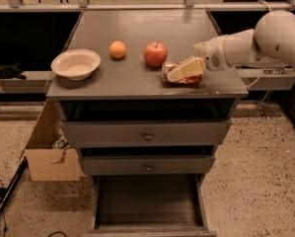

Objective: Place coke can into bottom drawer

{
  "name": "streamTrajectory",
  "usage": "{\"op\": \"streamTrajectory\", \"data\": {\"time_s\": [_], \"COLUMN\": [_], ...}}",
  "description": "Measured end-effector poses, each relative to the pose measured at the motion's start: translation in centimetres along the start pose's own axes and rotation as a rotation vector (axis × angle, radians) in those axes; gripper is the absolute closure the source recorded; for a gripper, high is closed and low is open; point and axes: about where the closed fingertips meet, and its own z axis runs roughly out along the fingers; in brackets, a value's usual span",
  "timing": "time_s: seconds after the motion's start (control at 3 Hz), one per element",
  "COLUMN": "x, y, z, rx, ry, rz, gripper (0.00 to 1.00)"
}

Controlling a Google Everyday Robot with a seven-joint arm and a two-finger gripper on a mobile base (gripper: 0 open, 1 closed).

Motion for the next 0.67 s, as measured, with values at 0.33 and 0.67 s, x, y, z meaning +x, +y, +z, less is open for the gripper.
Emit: {"op": "streamTrajectory", "data": {"time_s": [0.33,0.67], "x": [1.42,1.42], "y": [0.36,0.36], "z": [0.41,0.41], "rx": [-0.002,-0.002], "ry": [0.003,0.003], "rz": [0.023,0.023], "gripper": [0.02,0.24]}}
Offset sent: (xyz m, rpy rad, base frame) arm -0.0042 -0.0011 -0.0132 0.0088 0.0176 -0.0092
